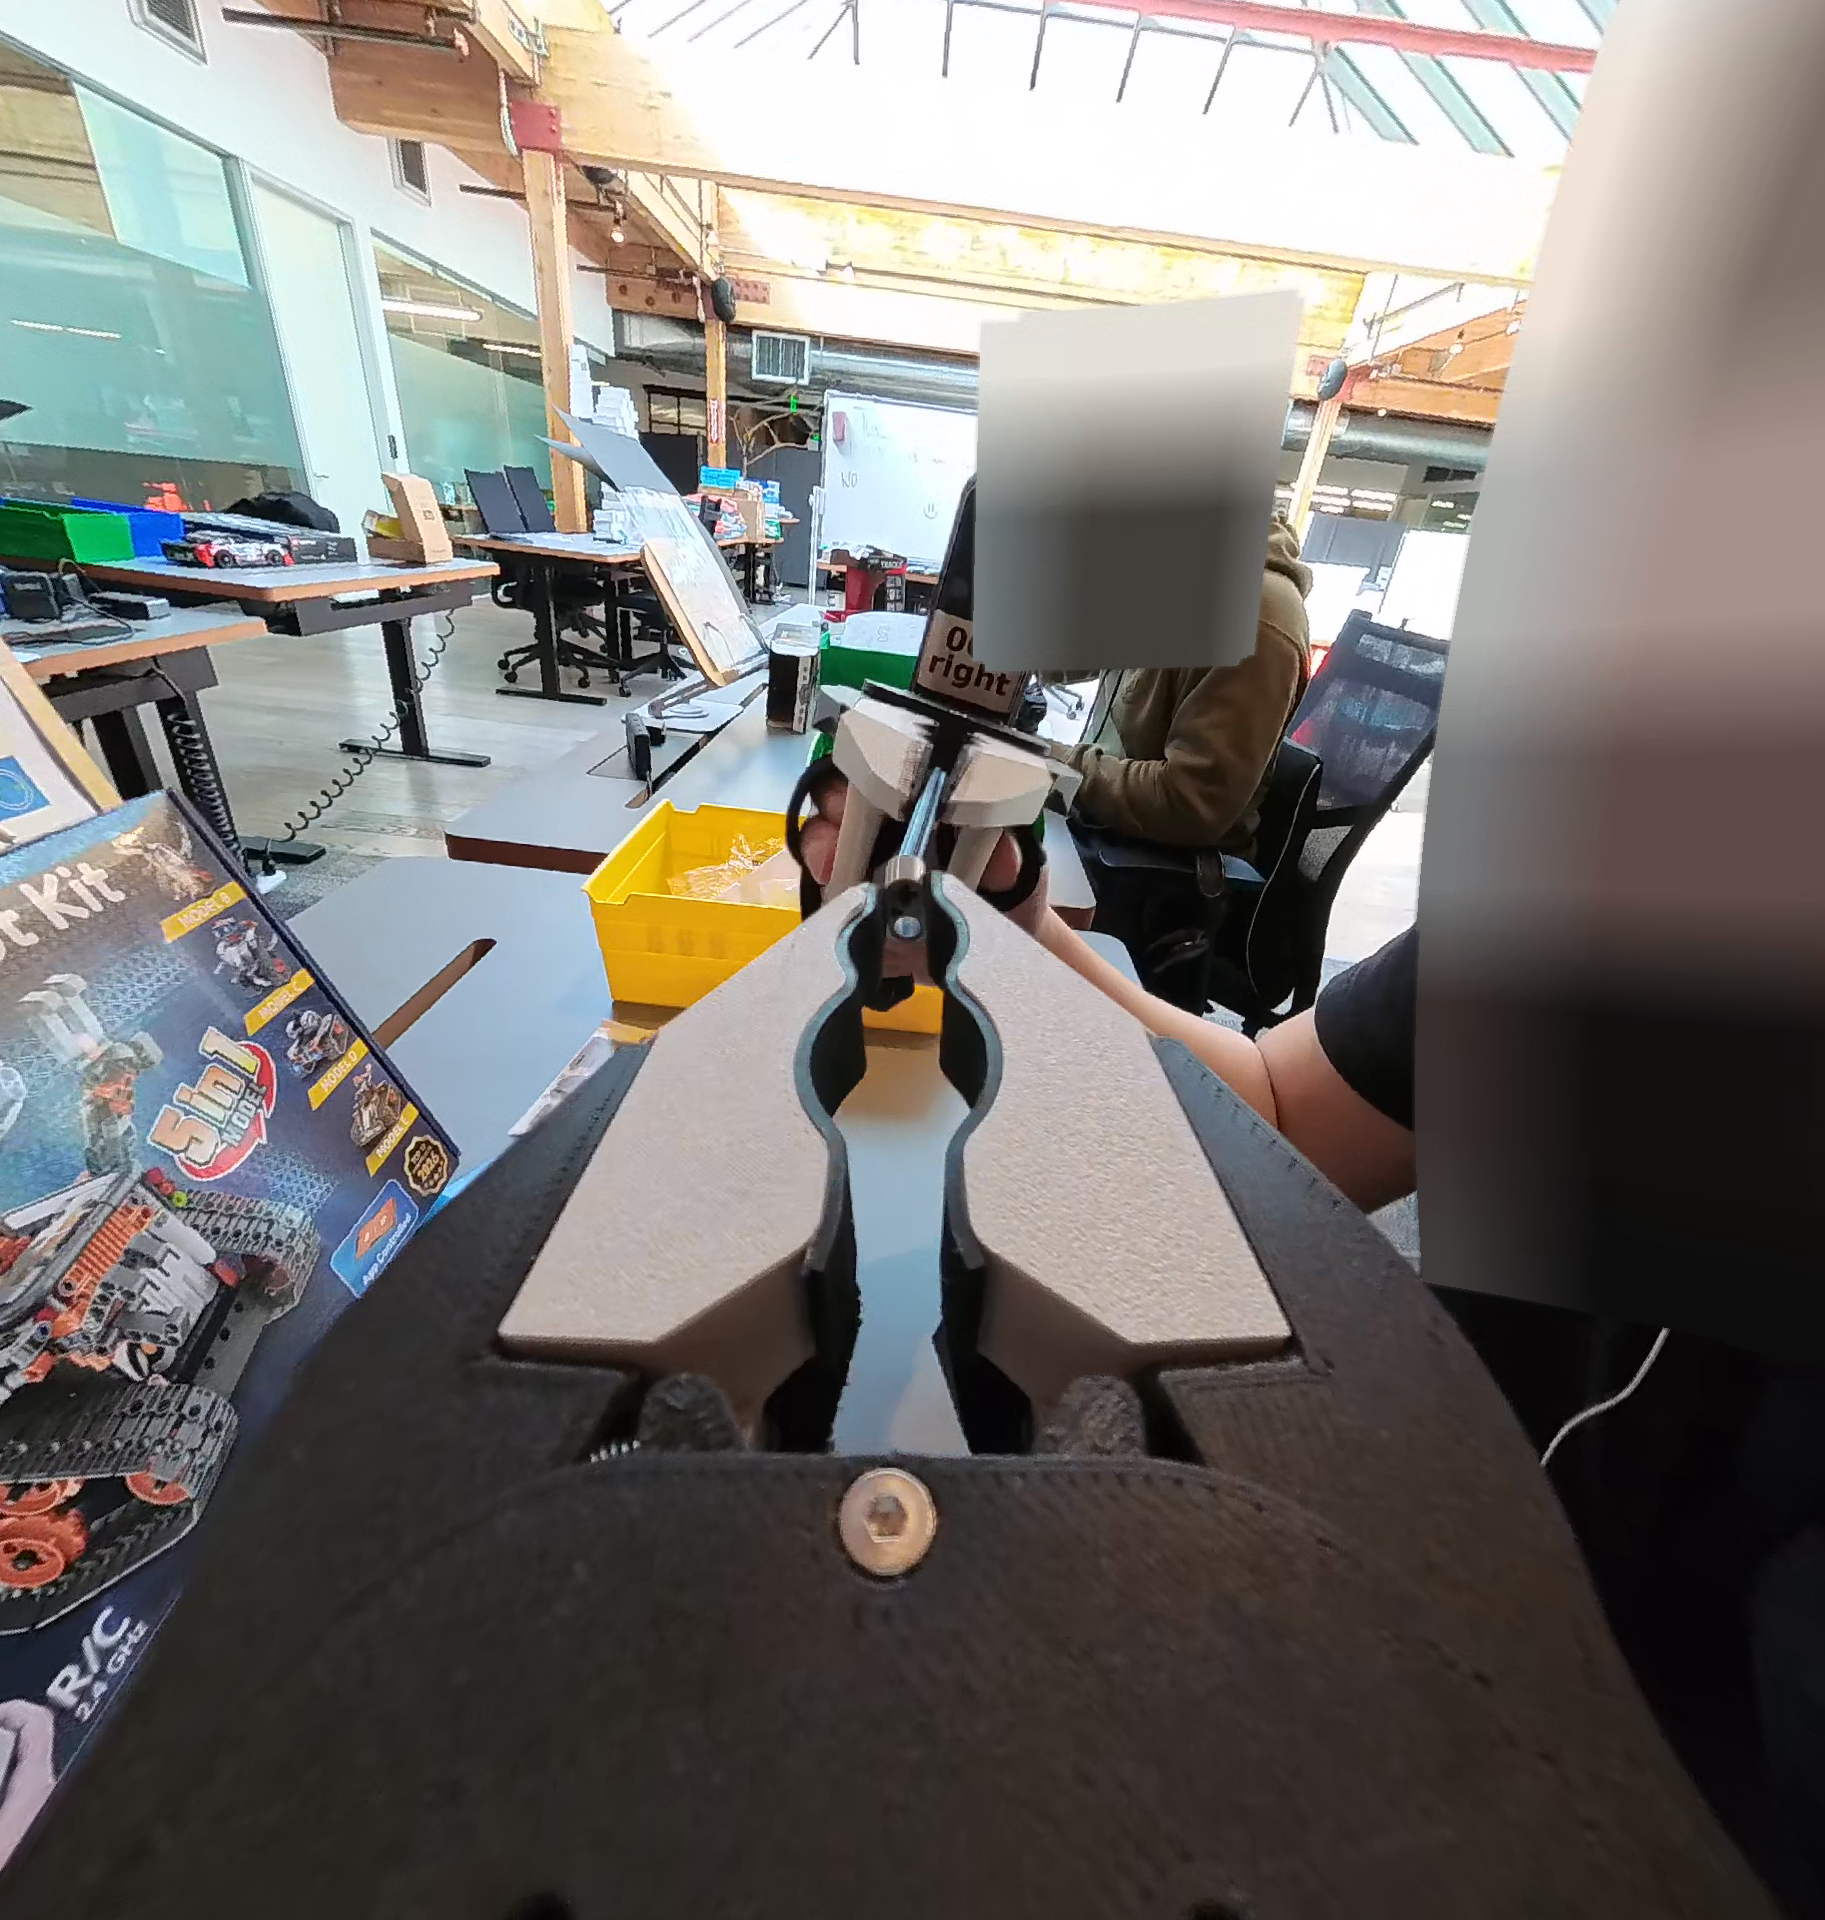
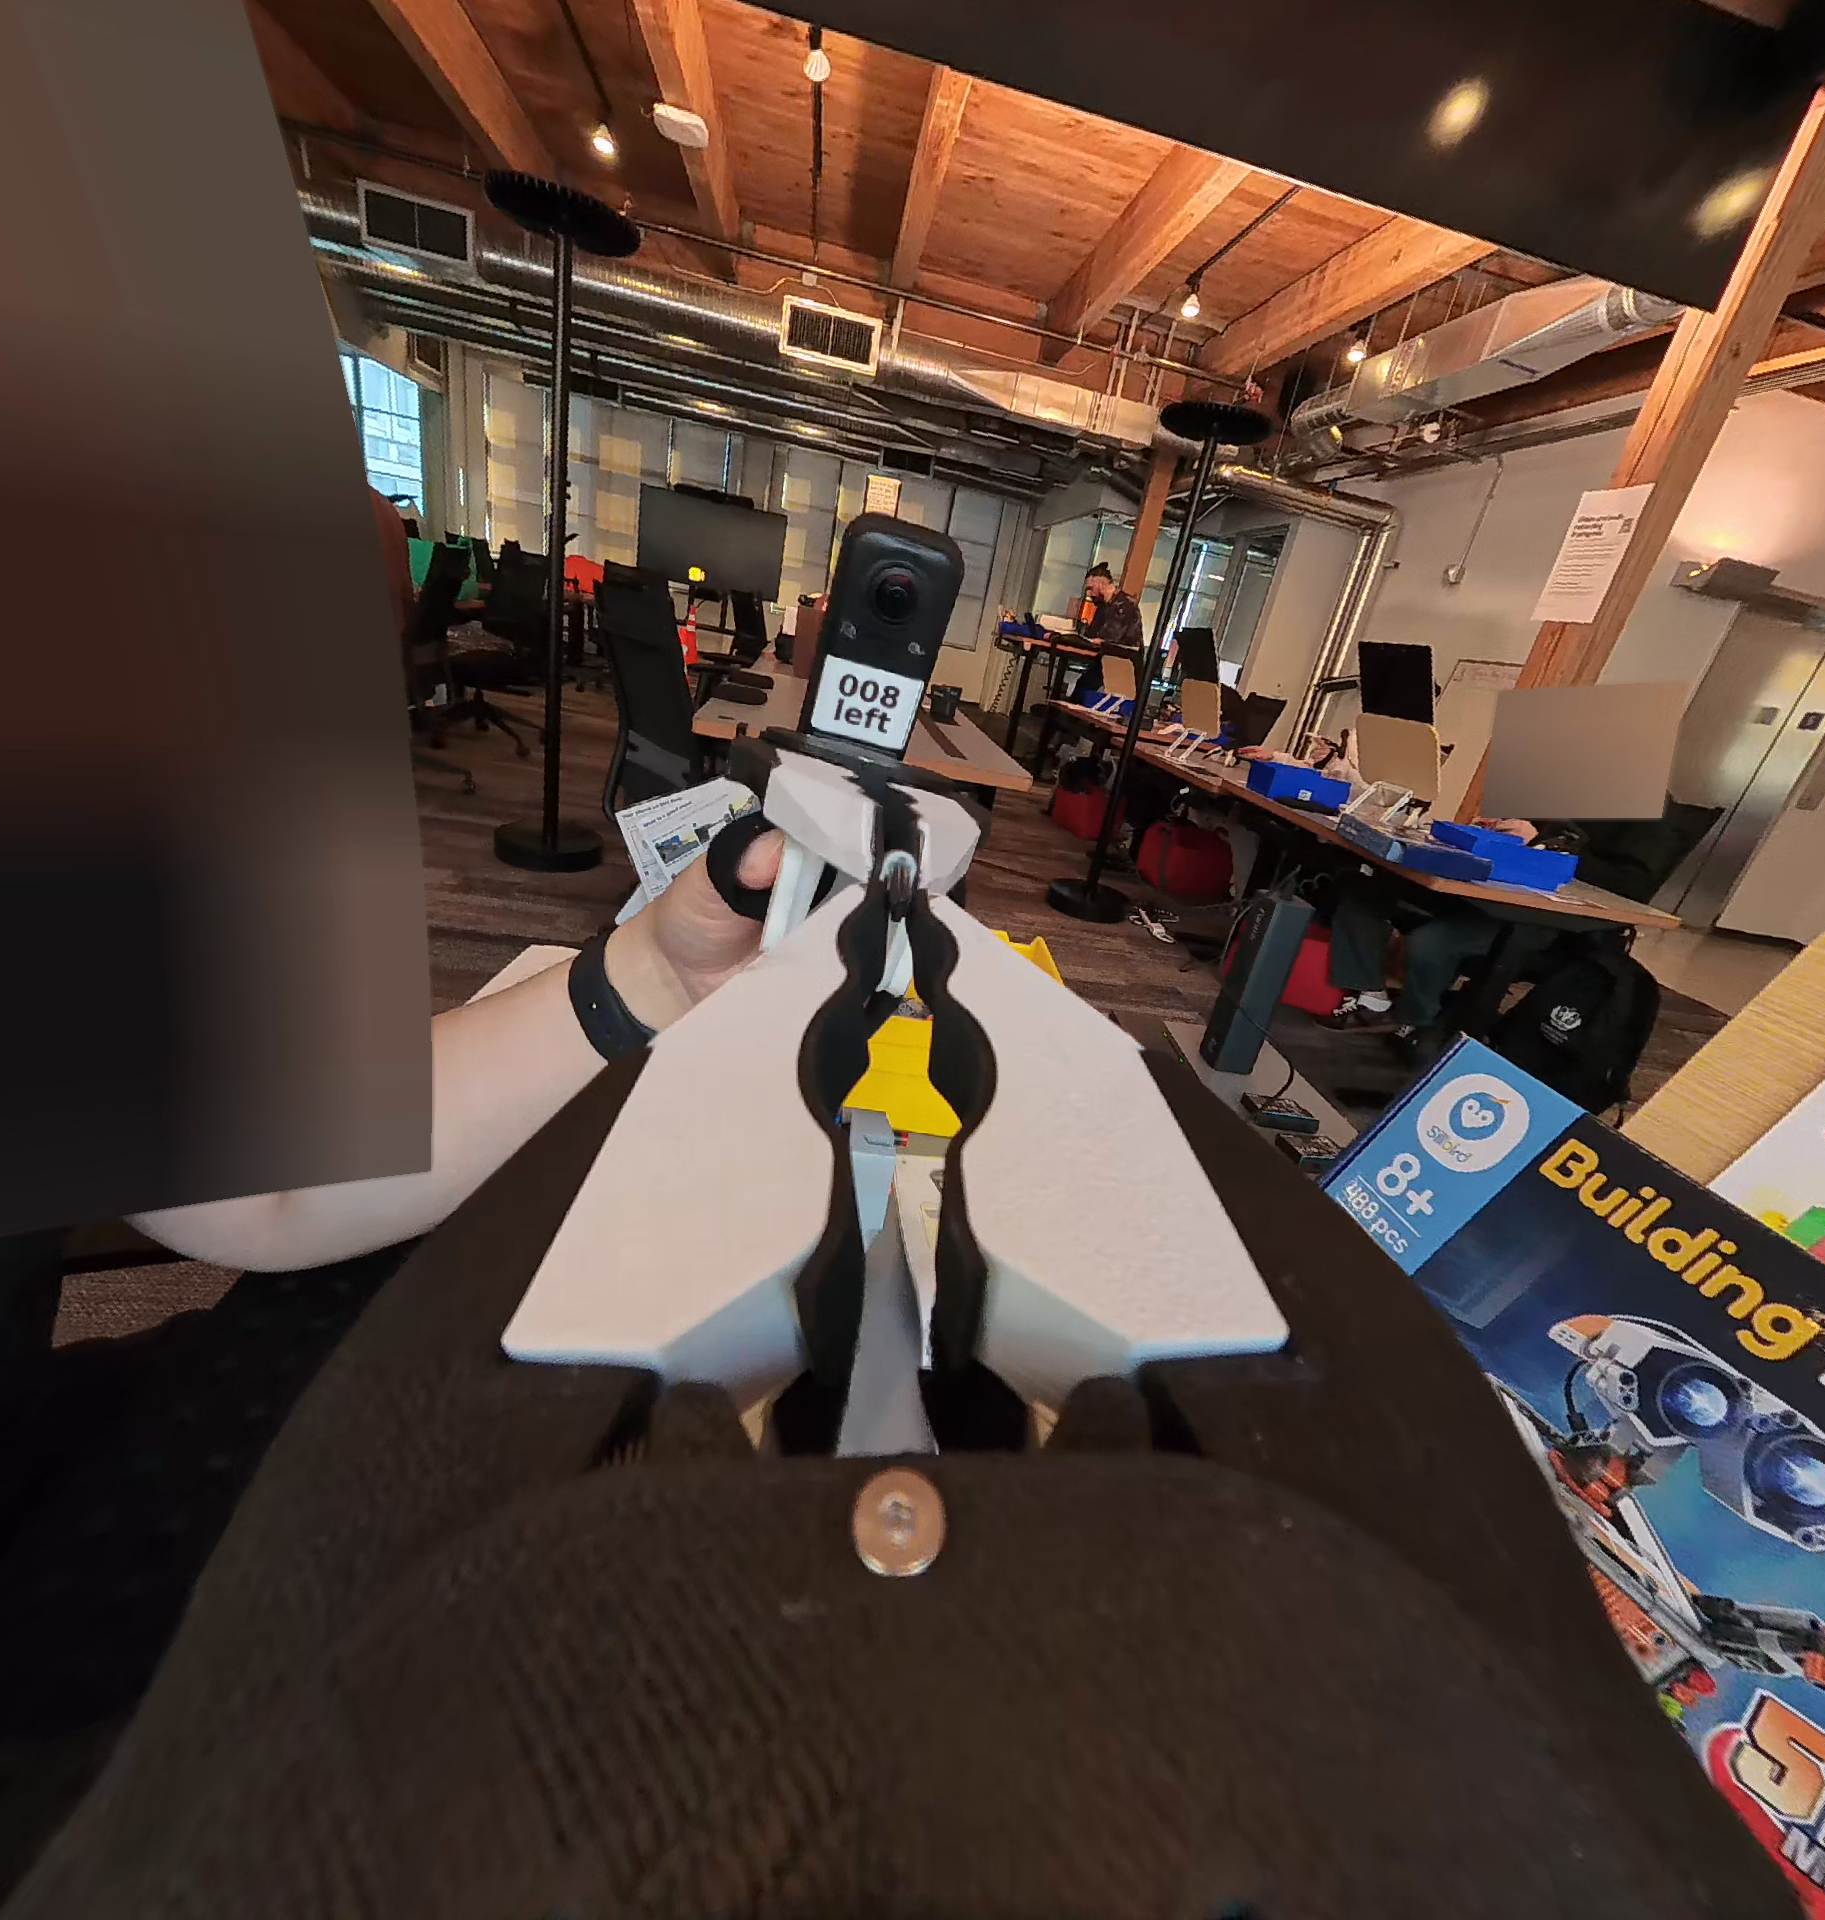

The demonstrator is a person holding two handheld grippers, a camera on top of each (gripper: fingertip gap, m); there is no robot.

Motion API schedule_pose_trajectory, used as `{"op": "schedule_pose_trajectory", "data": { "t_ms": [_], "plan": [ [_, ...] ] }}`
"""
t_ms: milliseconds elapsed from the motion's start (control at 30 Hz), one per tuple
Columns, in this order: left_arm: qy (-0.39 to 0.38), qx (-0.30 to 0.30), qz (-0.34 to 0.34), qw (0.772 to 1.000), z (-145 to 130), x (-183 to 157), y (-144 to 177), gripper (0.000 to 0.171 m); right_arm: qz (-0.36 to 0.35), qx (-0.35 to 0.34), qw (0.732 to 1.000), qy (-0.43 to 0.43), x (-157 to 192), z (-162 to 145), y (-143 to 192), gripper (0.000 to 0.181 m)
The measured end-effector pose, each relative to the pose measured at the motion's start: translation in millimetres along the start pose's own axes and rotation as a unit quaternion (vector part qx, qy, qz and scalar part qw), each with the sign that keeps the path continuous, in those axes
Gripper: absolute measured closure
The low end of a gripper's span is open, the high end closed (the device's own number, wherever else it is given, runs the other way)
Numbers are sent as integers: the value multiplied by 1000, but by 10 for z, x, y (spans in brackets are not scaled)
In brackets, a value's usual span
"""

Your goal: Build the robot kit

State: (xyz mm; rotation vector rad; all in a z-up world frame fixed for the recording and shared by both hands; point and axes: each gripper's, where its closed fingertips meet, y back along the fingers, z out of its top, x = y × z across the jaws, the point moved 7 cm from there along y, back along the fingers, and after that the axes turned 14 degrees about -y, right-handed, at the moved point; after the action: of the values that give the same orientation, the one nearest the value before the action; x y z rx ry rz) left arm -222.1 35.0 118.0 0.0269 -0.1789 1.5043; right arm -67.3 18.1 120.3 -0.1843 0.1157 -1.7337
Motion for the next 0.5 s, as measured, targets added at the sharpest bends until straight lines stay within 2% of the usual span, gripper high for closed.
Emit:
{"op": "schedule_pose_trajectory", "data": {
  "t_ms": [233, 333, 500],
  "plan": [
    [7, -44, -12, 999, 35, 9, 15, 167, 23, -41, 998, -38, -18, 11, -32, 180],
    [13, -26, -15, 999, 14, 10, 21, 167, 26, -36, 998, -51, -35, 1, -34, 180],
    [2, 32, -21, 999, -40, -35, 16, 167, 44, 17, 995, -84, -55, -61, 0, 180]
  ]
}}
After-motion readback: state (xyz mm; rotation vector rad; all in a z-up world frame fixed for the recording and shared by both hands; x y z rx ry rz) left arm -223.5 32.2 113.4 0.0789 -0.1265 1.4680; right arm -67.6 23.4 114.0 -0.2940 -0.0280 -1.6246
